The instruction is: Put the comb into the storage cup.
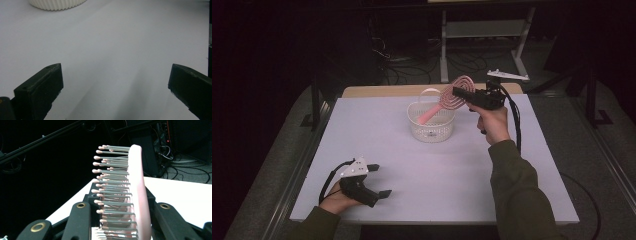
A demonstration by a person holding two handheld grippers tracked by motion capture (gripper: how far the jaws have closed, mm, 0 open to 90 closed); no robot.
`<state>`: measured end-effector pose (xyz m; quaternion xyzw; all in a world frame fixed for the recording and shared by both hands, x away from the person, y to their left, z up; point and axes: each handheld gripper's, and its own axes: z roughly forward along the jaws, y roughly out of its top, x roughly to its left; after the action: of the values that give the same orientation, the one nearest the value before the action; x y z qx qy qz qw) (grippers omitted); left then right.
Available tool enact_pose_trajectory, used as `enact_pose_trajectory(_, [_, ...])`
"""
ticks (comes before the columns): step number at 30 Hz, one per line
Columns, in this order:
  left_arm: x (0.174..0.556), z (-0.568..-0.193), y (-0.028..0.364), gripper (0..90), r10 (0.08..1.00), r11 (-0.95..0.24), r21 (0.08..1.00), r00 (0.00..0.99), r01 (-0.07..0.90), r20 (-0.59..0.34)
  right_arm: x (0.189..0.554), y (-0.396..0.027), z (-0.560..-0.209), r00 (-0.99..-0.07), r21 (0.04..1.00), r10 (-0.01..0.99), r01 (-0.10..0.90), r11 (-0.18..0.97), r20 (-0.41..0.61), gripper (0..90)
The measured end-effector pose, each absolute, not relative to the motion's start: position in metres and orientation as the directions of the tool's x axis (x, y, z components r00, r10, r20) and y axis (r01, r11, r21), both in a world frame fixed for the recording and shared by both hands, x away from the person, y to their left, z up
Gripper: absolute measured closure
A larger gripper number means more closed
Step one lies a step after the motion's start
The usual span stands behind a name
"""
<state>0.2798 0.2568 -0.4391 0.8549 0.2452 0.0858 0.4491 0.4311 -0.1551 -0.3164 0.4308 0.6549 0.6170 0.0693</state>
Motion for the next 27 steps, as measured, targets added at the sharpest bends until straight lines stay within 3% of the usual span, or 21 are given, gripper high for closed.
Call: enact_pose_trajectory(27, [0.279, -0.440, 0.256, 0.0, 0.489, -0.490, 0.803, 0.870, 0.339, -0.069, 0.448, -0.132, -0.355, -0.575, 0.840, 0.671, 0.526, -0.135, 0.468, 63.3])
